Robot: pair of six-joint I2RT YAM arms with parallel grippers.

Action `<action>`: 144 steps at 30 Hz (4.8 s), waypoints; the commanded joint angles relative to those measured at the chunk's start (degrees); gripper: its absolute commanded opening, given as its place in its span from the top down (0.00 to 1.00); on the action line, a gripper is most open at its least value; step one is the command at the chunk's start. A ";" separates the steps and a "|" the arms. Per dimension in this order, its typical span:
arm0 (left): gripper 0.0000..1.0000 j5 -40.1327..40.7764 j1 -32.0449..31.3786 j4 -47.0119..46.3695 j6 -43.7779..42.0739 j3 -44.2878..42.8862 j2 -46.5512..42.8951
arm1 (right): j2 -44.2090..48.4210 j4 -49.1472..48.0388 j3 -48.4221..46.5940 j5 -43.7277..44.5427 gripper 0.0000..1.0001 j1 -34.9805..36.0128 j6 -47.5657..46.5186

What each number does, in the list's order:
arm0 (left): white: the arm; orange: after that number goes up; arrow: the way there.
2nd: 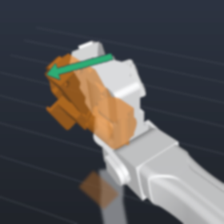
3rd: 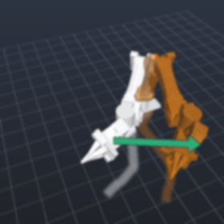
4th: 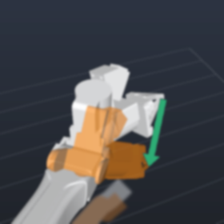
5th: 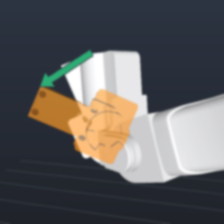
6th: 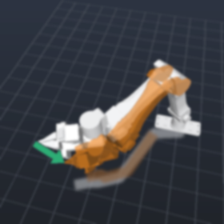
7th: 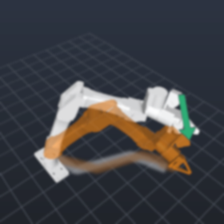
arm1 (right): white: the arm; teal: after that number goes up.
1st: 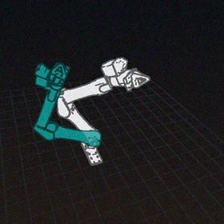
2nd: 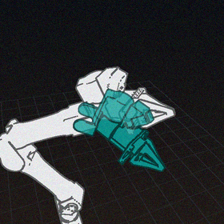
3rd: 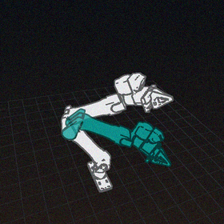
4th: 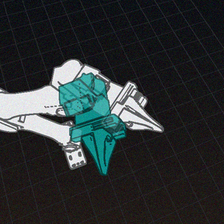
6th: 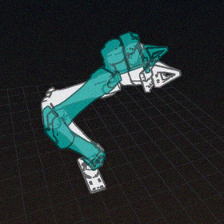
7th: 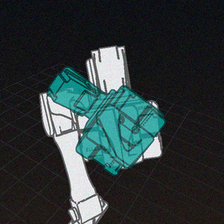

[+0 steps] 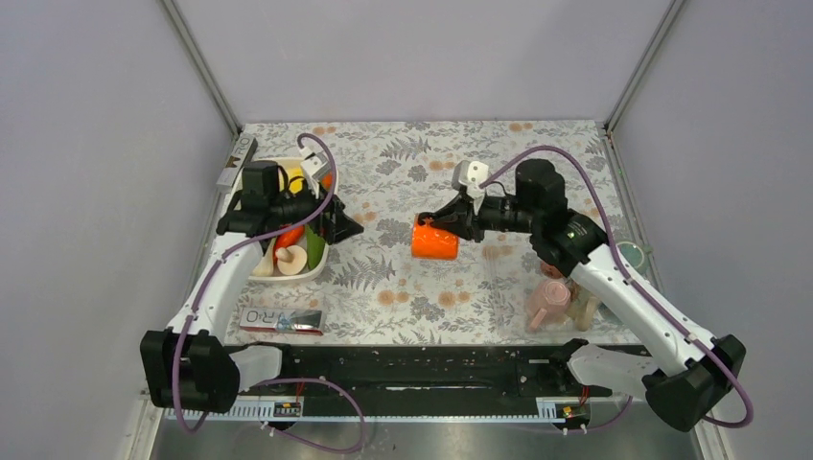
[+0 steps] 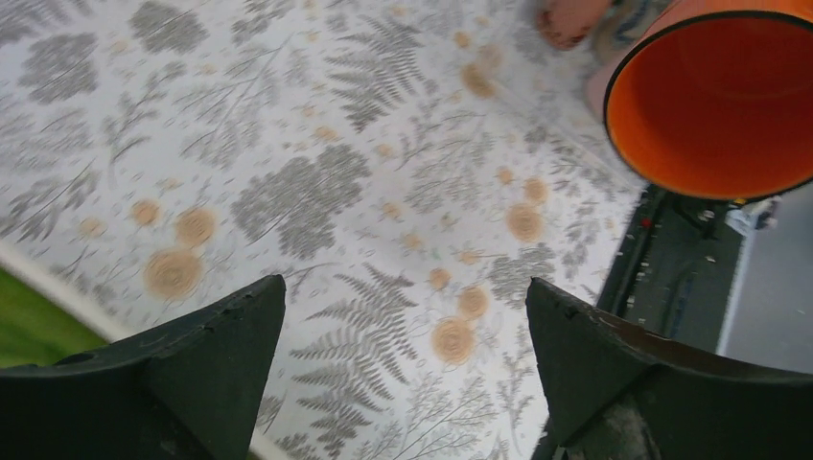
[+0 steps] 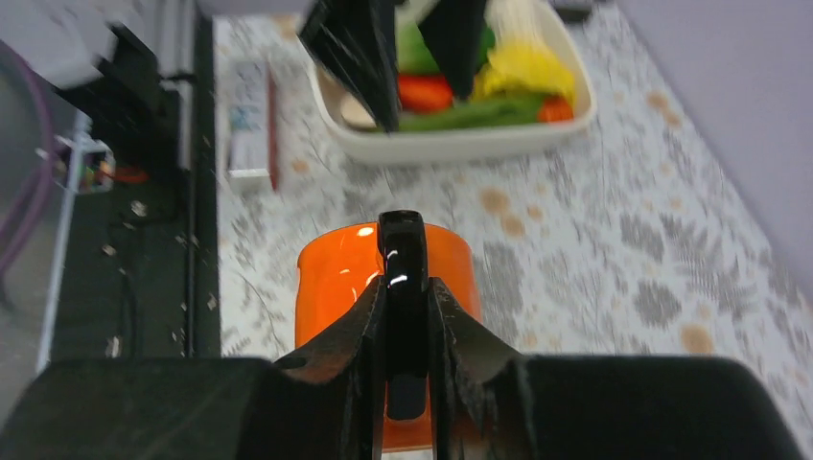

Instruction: Turn the mug right side up

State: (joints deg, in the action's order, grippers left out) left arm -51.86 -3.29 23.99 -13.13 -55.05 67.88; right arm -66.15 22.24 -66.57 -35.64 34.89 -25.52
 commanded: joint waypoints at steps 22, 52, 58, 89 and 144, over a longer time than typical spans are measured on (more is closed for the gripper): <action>0.90 -7.51 -21.47 -16.20 25.30 -9.06 2.22 | 3.30 -48.31 8.18 -21.23 1.00 0.35 31.26; 0.98 45.60 -14.98 33.69 0.57 -66.58 61.75 | -2.82 9.09 5.13 51.00 0.01 -2.65 11.83; 0.62 45.49 -14.90 35.96 -2.35 -68.15 62.94 | -7.22 21.43 -0.85 37.28 0.02 -3.55 -2.21; 0.16 22.47 -14.89 21.23 -6.96 -23.76 18.55 | 1.20 47.15 27.34 51.70 0.14 29.54 -31.70; 0.05 -8.71 -12.23 13.08 -0.11 -17.89 13.69 | 5.68 -51.37 22.05 17.68 1.00 19.07 11.06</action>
State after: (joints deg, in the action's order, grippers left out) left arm -56.80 -15.18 43.97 -17.87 -72.82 81.58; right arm -61.06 -12.05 -44.38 -11.51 54.87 -18.28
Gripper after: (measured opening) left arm 0.944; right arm 0.248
